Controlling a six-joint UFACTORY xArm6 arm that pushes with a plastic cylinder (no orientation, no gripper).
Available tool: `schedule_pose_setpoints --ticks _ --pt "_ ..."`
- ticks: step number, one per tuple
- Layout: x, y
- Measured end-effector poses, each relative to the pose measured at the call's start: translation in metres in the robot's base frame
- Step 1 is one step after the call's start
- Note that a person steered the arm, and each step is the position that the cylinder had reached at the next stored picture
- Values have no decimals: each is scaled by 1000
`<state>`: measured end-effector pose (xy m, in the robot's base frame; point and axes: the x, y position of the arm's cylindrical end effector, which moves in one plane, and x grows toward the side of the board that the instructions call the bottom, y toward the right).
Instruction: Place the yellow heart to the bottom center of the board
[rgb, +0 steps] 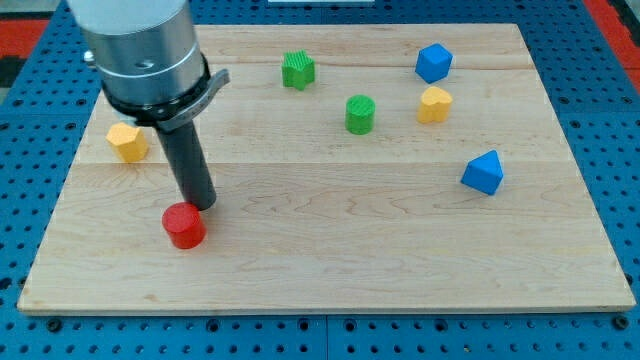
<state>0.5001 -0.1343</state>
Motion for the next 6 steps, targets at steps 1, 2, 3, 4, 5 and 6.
schedule_pose_setpoints --ticks 1,2,3,4,5,6 --pt "9 40" --pt "31 7" --pt "28 -35" --pt "22 -17" --pt "-1 80" --pt "-49 172"
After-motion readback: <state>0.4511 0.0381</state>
